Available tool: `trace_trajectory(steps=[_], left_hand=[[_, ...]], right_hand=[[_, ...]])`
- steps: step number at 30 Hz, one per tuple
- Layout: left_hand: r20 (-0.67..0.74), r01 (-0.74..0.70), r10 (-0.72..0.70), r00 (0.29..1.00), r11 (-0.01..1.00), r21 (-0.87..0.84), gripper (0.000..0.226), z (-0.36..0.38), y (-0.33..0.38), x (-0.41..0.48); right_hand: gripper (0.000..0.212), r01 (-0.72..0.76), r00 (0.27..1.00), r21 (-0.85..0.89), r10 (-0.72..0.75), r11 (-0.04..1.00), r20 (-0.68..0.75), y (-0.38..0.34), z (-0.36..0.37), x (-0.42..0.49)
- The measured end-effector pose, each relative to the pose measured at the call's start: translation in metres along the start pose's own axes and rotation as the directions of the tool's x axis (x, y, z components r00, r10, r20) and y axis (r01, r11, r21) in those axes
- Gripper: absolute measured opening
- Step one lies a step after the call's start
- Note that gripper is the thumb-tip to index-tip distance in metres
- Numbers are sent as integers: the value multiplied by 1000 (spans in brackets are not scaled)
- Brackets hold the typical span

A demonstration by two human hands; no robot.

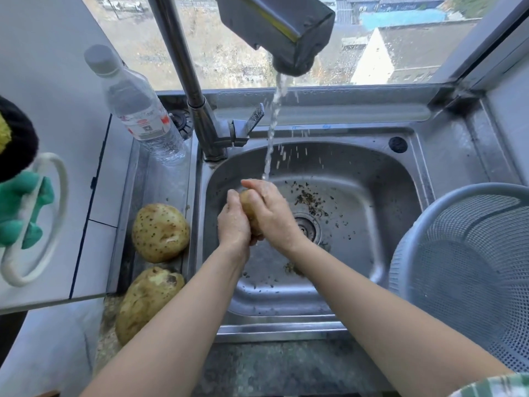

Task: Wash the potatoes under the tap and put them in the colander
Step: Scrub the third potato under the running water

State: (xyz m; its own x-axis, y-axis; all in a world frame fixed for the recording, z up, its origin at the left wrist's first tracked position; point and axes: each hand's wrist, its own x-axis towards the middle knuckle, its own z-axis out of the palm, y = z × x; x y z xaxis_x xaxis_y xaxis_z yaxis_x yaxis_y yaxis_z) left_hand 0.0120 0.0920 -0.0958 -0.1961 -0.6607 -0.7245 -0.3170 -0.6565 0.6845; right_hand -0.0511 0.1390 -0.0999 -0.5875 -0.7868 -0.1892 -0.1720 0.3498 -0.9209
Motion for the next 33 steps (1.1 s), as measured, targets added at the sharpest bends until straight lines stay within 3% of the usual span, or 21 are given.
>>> trace_trajectory(steps=[2,3,5,7,8,10,12,14,16,19,21,23,24,29,33], left_hand=[[-3,-27,27,1000,999,32,53,-3,-2,1],[0,-73,73,997,994,76,52,-5,-4,0],[20,-180,179,984,968,175,50,-6,-10,0],[19,-218,220,975,946,239,49,-5,-12,-2],[9,-201,205,979,951,234,51,-4,-12,-2],[-21,-111,116,993,981,157,52,-1,-8,2],[-54,-34,37,998,997,62,47,-3,-3,8],[-44,-31,35,998,997,73,44,-6,0,9],[-3,-89,91,996,983,163,49,-7,-1,6],[48,-146,138,989,958,248,57,-5,-2,0],[127,-224,197,972,942,251,52,-5,-3,-6],[243,-323,264,934,913,250,40,-5,-6,-13],[286,-340,268,920,909,240,35,-5,-5,-15],[339,-225,137,931,945,237,48,1,14,-9],[410,-283,172,896,931,229,37,-4,15,-9]], right_hand=[[33,108,993,-201,-113,974,-17,1,10,-5],[28,77,994,-181,-90,981,-63,-2,10,-6],[26,-158,984,27,160,987,-73,-4,0,5],[31,-450,892,215,447,867,68,-4,-11,19],[33,-504,863,229,495,833,100,-4,-12,21],[33,-385,922,177,386,906,33,-7,-5,15],[29,-45,998,-51,42,998,-52,-11,1,-4],[28,174,983,-186,-180,967,-21,-8,1,-10],[23,120,992,-108,-123,987,-30,-6,-6,-3],[25,-168,985,162,173,972,-15,-10,-16,9],[28,-353,929,345,370,869,18,-12,-18,14],[35,-447,855,524,518,725,13,-12,-21,18],[38,-445,843,555,538,703,-6,-10,-24,18],[35,-301,922,447,377,843,-91,-5,-18,9],[39,-365,880,518,468,774,-79,-4,-22,13]])
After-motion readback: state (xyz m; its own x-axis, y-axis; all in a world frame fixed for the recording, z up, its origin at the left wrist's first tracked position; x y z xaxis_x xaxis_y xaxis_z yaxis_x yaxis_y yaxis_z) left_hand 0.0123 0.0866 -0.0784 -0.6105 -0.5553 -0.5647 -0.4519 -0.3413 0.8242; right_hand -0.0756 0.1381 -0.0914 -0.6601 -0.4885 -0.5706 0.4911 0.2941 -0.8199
